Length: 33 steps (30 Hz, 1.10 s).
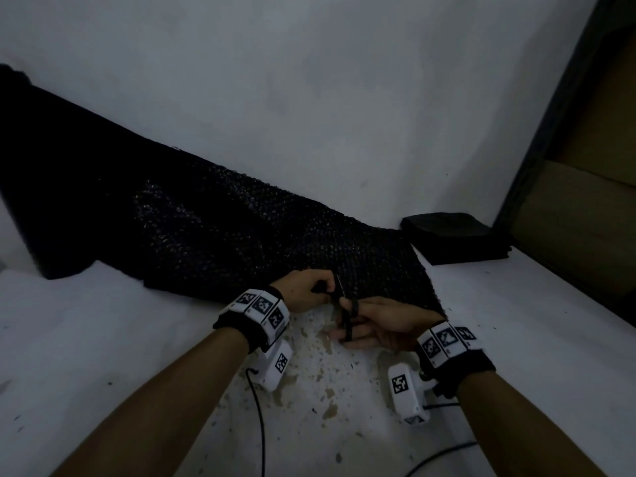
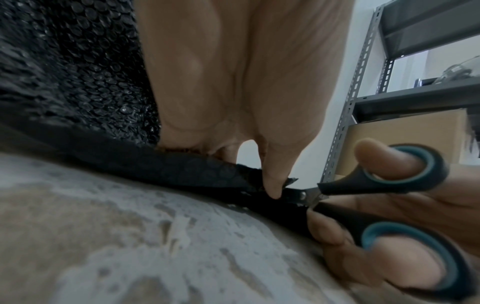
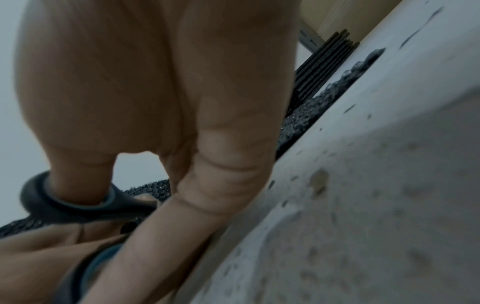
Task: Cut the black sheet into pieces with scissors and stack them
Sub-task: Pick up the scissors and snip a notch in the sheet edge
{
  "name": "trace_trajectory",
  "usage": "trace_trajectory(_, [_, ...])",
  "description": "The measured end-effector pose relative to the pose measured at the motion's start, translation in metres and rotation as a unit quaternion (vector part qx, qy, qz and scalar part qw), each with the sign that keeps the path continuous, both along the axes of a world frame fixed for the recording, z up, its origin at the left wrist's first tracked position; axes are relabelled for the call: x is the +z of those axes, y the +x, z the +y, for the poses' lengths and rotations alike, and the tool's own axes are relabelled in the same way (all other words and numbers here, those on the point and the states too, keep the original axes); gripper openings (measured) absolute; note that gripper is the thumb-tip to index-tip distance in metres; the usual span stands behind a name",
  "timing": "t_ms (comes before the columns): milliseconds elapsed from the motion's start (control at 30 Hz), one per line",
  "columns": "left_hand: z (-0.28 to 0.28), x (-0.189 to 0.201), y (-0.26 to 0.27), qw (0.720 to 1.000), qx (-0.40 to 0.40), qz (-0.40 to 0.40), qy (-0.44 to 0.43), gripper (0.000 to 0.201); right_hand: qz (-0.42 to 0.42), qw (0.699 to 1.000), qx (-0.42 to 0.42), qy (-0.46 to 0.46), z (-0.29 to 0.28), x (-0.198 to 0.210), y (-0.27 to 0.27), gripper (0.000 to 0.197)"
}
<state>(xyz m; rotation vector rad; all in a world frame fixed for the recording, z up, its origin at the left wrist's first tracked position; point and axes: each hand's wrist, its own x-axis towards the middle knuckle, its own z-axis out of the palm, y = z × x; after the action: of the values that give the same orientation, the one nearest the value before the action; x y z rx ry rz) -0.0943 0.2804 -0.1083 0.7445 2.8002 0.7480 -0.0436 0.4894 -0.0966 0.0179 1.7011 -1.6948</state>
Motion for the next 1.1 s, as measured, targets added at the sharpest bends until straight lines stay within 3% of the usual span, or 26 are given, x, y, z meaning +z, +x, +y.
trace_trajectory(200, [-0.0013,0.0016,0.0015,0.999,0.025,-0.02,0.01,0.015,0.003,1.0,0.01,-0.008,0.0057,0.0001,0.0016,0.049])
trace_trajectory(400, [0.004,0.0046,0.0019,0.997,0.052,-0.033,-0.048,0.056,-0.001,1.0,0.001,-0.017,0.0062,0.0026,0.0028,0.055])
trace_trajectory(500, [0.0051,0.0041,-0.0007,0.995,0.048,-0.034,-0.086,0.051,0.007,1.0,0.012,0.0,0.0026,0.0037,0.0013,0.055])
trace_trajectory(767, [0.005,0.0018,-0.0032,0.994,0.051,-0.031,-0.089,0.04,0.022,1.0,-0.001,0.013,0.0007,0.0068,0.0047,0.054])
trace_trajectory(1000, [0.0049,0.0018,-0.0018,0.995,0.044,-0.031,-0.088,0.032,0.014,1.0,-0.017,-0.011,-0.0002,0.0051,0.005,0.025])
trace_trajectory(1100, [0.0053,0.0035,0.0,0.994,0.041,-0.037,-0.089,0.029,0.018,1.0,-0.019,-0.012,-0.0002,0.0042,0.0063,0.025])
